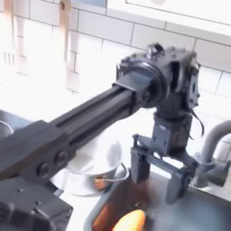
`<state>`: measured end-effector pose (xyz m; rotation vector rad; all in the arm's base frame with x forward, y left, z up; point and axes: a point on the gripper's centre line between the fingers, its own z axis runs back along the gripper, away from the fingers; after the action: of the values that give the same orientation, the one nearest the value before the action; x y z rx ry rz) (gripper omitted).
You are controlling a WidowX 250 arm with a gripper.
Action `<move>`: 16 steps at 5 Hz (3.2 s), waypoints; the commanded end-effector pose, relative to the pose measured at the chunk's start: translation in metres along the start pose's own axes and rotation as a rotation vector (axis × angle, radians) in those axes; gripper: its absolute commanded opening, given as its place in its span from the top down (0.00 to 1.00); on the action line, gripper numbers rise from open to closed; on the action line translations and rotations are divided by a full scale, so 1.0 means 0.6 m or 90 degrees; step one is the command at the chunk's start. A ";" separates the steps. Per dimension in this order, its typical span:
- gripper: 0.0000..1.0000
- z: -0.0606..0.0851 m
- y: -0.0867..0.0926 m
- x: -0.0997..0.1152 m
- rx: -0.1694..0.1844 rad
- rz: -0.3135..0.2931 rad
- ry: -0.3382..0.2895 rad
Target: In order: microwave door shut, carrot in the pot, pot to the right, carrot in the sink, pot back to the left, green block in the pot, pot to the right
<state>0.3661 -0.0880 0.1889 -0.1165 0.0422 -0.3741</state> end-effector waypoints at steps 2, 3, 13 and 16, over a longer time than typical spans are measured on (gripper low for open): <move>0.00 0.046 0.084 -0.011 0.050 0.089 -0.031; 0.00 0.055 0.121 -0.014 0.064 0.121 -0.032; 0.00 0.003 0.255 -0.042 0.115 0.189 0.032; 0.00 0.001 0.300 -0.053 0.124 0.216 0.046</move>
<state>0.4025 0.0884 0.1676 0.0952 0.0934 -0.0472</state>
